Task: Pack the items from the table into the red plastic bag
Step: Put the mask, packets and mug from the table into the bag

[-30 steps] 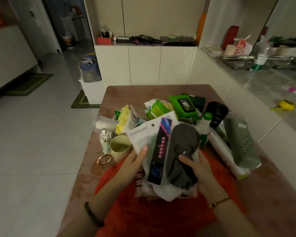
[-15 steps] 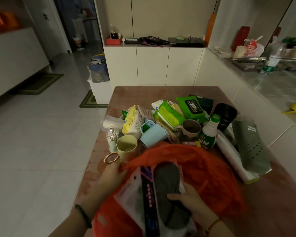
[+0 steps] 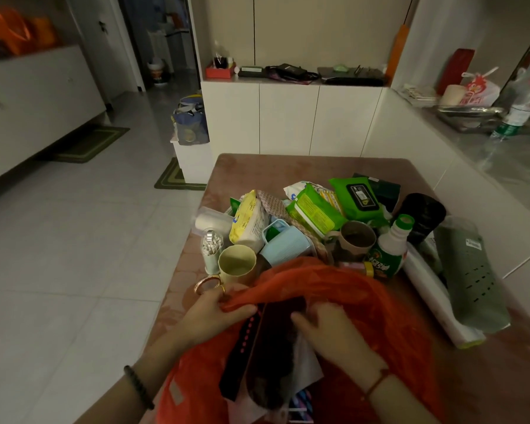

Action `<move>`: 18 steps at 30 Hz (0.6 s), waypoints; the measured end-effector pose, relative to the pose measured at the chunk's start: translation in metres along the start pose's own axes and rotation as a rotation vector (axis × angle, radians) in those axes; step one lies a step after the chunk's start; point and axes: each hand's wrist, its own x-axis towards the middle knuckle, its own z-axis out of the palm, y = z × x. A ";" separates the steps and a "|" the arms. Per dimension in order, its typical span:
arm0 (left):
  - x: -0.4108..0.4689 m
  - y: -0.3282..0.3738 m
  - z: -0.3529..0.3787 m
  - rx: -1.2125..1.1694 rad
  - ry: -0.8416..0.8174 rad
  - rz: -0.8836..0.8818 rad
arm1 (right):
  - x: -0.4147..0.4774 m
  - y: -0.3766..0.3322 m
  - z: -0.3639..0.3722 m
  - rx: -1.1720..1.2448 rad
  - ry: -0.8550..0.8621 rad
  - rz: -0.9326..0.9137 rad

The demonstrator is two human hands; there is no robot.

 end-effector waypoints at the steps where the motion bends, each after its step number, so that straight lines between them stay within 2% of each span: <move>1: -0.001 0.001 -0.004 -0.037 0.037 -0.008 | 0.007 -0.005 -0.016 0.002 0.098 -0.061; 4: 0.010 0.008 -0.012 -0.041 0.232 -0.059 | 0.035 -0.025 -0.048 0.067 0.303 -0.205; 6: 0.023 0.006 -0.013 0.224 0.271 -0.022 | 0.062 -0.031 -0.052 0.056 0.310 -0.213; 8: 0.040 0.001 -0.013 0.495 0.236 0.047 | 0.090 -0.031 -0.048 0.021 0.265 -0.187; 10: 0.054 -0.006 -0.010 0.656 0.144 0.092 | 0.112 -0.028 -0.040 -0.015 0.222 -0.173; 13: 0.072 -0.015 -0.003 0.901 0.023 -0.001 | 0.139 -0.023 -0.026 -0.109 0.194 -0.119; 16: 0.078 -0.019 0.001 1.021 0.015 -0.014 | 0.153 -0.021 -0.015 -0.221 0.170 -0.015; 18: 0.077 -0.020 0.000 1.017 0.042 -0.021 | 0.157 -0.020 -0.010 -0.219 0.173 0.010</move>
